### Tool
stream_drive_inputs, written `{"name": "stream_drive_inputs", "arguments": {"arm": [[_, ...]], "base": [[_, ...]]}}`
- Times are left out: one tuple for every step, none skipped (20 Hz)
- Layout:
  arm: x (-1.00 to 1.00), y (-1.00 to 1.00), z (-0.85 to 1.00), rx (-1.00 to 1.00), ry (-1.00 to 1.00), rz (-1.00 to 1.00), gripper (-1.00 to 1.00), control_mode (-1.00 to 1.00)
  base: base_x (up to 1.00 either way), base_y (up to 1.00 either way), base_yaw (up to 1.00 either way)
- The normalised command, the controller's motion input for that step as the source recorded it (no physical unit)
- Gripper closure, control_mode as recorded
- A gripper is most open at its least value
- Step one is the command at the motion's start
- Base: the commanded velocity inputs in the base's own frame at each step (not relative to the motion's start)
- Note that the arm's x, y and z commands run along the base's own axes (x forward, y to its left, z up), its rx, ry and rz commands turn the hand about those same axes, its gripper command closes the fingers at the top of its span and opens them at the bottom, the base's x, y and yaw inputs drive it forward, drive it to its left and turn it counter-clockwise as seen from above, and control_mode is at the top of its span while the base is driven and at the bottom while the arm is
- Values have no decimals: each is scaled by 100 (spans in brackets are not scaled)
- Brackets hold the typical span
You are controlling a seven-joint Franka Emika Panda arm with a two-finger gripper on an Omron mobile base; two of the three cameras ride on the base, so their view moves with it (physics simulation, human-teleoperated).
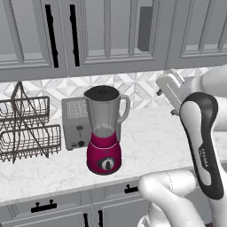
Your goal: Close the lid blender by securely placing the lid on top.
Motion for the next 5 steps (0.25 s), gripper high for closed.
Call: {"name": "stream_drive_inputs", "arguments": {"arm": [[0, 0, 0, 0, 0, 0, -100, -100], [0, -4, 0, 0, 0, 0, -100, -100], [0, 0, 0, 0, 0, 0, -100, -100], [0, -5, 0, 0, 0, 0, -100, -100], [0, -13, 0, 0, 0, 0, -100, -100]], "base": [[0, 0, 0], [0, 0, 0], [0, 0, 0], [0, 0, 0], [0, 0, 0]]}}
